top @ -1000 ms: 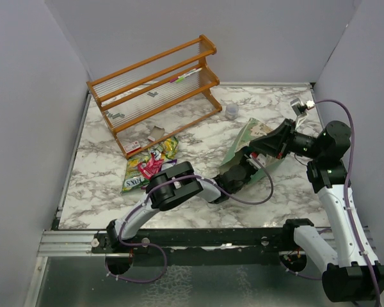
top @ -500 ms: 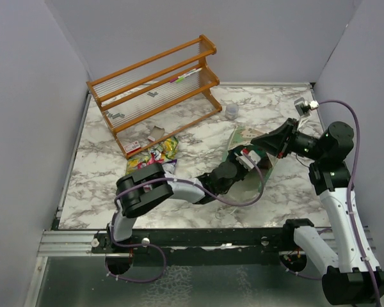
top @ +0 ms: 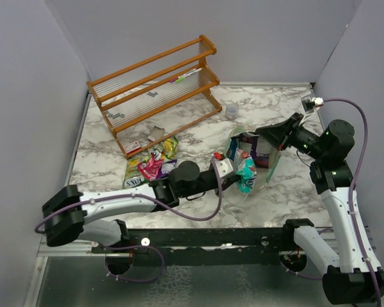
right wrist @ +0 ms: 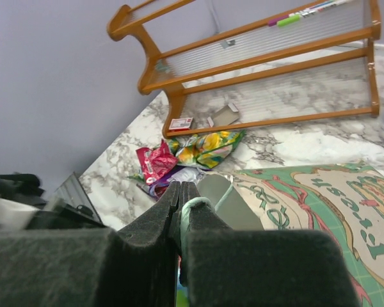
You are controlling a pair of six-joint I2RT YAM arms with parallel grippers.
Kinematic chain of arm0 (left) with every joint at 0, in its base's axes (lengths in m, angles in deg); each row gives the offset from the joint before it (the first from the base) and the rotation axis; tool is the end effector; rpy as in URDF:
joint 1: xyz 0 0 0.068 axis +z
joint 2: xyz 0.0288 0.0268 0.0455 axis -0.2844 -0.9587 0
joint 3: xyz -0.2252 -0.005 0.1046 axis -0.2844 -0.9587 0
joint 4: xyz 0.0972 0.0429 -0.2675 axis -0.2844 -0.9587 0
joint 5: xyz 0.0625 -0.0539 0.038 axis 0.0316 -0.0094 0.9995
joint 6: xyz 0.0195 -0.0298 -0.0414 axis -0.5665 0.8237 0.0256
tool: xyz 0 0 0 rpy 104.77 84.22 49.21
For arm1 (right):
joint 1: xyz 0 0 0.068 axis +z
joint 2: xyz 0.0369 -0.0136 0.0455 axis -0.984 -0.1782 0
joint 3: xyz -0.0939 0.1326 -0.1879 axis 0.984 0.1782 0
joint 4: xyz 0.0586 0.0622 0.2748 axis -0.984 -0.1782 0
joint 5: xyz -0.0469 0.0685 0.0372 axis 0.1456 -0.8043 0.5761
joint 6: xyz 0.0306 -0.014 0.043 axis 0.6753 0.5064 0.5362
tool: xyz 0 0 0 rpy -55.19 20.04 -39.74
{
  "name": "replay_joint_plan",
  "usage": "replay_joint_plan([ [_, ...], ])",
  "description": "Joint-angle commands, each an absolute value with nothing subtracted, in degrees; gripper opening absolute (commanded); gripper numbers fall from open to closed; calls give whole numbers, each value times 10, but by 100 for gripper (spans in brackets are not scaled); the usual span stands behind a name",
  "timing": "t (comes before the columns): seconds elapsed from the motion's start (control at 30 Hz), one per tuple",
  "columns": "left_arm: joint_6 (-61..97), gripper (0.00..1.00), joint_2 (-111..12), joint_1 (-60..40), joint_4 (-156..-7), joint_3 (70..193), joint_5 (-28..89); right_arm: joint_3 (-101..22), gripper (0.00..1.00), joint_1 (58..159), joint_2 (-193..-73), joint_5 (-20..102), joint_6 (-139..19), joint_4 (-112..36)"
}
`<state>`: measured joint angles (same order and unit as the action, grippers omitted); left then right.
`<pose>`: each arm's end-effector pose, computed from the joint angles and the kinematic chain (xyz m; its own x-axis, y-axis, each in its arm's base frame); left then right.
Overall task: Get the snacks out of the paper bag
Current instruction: Take out the snack from the paper bag, then place the snack at the center of the board.
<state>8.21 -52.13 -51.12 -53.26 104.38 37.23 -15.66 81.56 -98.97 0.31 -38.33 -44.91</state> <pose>0.1292 -0.3171 0.2417 -0.0426 0.0380 -0.9984 0.9350 0.3535 -0.0265 0.2215 0.0345 0.3654 -0.4163 0.3035 -0.8571 -0.6508 0.5589 0.5140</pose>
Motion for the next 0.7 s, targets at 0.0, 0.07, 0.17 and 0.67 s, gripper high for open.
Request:
replay_joint_plan([
  [0.0,56,0,-382,-513,-630,1040,302,-182,2,818,-991,65,-420,-483],
  [0.07,32,0,-320,-513,-675,1046,359,-185,2,818,-991,75,-428,-495],
  [0.17,-2,0,-237,-513,-693,1039,479,-181,2,818,-993,78,-433,-496],
  [0.67,191,0,-355,-425,-943,1030,960,-176,2,818,-995,64,-433,-493],
])
